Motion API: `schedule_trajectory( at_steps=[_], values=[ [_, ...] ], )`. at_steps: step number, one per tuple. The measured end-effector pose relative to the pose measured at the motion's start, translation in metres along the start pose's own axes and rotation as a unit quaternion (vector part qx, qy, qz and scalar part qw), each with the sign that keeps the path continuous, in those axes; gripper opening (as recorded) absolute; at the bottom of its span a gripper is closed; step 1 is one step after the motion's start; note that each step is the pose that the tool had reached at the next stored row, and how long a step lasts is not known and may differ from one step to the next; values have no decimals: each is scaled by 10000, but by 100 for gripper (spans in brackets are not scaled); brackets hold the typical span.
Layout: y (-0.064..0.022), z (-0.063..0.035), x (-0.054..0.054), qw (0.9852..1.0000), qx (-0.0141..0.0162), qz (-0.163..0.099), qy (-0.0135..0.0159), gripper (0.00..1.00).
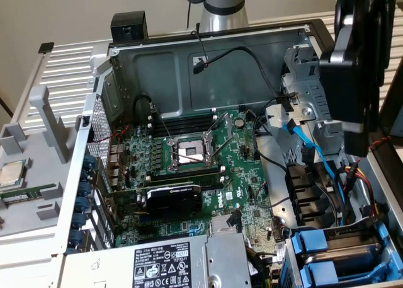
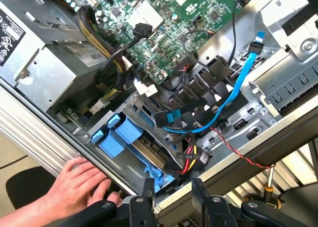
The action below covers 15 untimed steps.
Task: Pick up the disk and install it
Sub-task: 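Insert the first disk wire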
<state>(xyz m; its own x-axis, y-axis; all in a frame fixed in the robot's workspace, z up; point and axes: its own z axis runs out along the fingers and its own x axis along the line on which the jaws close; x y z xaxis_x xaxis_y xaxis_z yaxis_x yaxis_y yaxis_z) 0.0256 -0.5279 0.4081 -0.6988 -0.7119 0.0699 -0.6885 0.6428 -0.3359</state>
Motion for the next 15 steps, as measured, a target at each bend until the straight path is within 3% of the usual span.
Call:
schedule_trajectory(
  at_steps=[6, 10, 15],
  values=[
    [-70, -33, 71, 10000, -36, 19, -61, 43],
    [-93, -43, 96, 9999, -91, 43, -139, 43],
    [-94, -43, 96, 9998, -99, 45, -147, 43]
  ],
)
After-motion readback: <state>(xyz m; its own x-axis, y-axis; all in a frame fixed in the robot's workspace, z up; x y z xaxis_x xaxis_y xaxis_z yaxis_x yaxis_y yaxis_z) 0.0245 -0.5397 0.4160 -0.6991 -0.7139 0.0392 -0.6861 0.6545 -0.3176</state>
